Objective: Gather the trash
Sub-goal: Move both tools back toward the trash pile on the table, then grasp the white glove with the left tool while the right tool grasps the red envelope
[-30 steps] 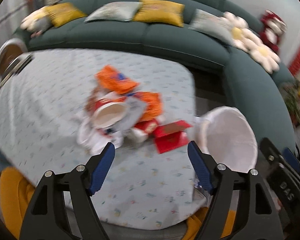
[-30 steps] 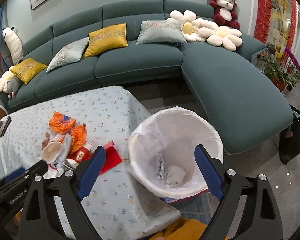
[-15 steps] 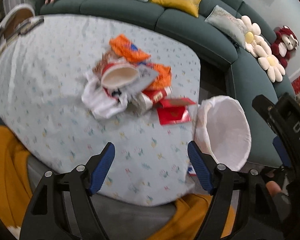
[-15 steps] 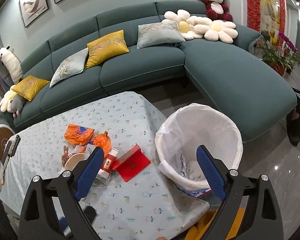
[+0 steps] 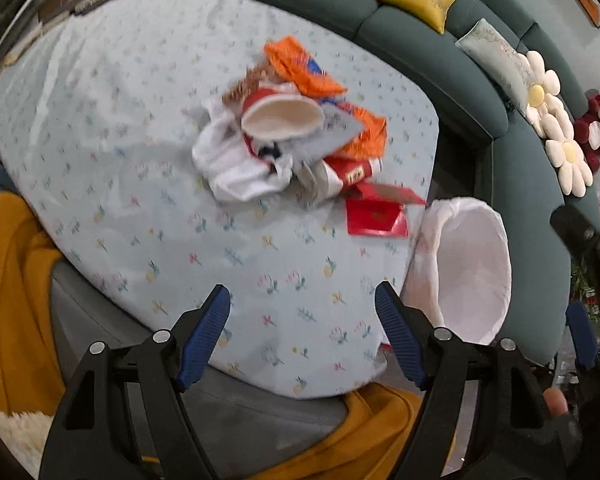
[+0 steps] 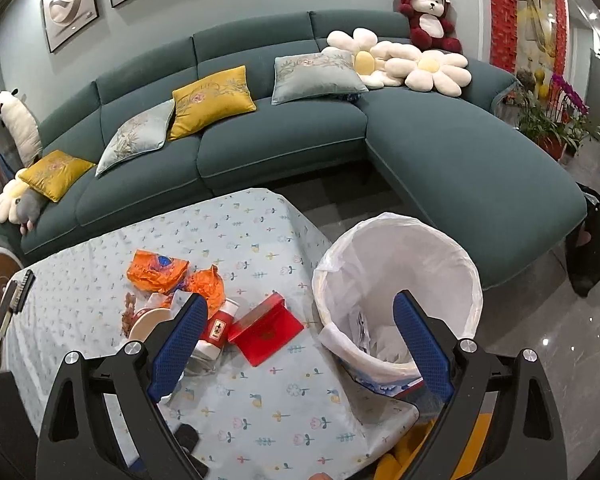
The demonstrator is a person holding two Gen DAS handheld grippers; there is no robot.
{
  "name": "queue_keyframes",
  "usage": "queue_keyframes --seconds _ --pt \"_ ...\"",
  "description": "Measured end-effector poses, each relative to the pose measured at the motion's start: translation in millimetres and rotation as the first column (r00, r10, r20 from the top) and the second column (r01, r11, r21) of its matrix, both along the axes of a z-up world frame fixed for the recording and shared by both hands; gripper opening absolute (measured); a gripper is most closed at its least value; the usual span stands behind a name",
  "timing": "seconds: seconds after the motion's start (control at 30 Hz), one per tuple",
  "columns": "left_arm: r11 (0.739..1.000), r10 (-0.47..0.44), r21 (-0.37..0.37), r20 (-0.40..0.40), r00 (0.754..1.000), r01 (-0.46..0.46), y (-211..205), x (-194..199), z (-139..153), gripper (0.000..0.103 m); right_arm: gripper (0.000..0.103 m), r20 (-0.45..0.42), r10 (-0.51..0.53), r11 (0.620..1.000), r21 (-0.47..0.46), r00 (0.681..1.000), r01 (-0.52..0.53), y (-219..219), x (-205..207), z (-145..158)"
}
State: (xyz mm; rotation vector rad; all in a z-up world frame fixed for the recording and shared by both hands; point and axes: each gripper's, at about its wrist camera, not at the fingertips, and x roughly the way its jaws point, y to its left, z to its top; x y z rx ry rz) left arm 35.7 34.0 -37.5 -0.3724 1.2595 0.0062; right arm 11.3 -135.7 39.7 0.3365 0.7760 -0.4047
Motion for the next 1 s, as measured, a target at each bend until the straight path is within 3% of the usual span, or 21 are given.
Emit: queue_keyframes --seconds 0.1,0.3,0.4,0.57,0.7,0.83,1.0 --pt "0.999 0.005 -0.042 -0.027 1.0 -0.006 -1 -1 -2 0.071 0.09 -0.016 0.011 1.0 0.001 1.0 -0.011 4 1 -3" --pt "0.998 0.052 -0.026 -0.028 0.998 -0.052 3 1 -2 0.071 0.09 -0.038 0.005 1.0 -0.014 0.999 -0.006 7 4 0" --pt "0.999 0.031 -0.029 -0.036 0.999 -0.032 3 4 -2 0.07 0.09 -0.061 -0.005 1.0 -0.014 0.998 0.005 8 5 -3" --pt "1.0 0.011 -0.001 -0.022 1.0 -0.011 0 2 -6 0.067 0.09 -0.035 0.023 0.995 -0.093 0.999 -0.026 23 2 0" --pt "0.999 0.029 -0.025 -0.058 0.998 -0.03 8 7 -18 0.07 0.09 -0.052 0.032 0.998 -0.057 0.998 -0.035 14 8 -5" --pt "0.998 0.018 0.062 -0.001 1.0 -0.018 27 16 -26 0.086 0.09 -0.092 0.067 0.996 -0.055 0.994 -0.072 3 11 -17" --pt "0.972 -0.032 0.235 0.084 0.996 0.011 52 33 -41 0.089 0.09 -0.156 0.129 0.989 -0.047 0.979 -0.138 0 18 -40"
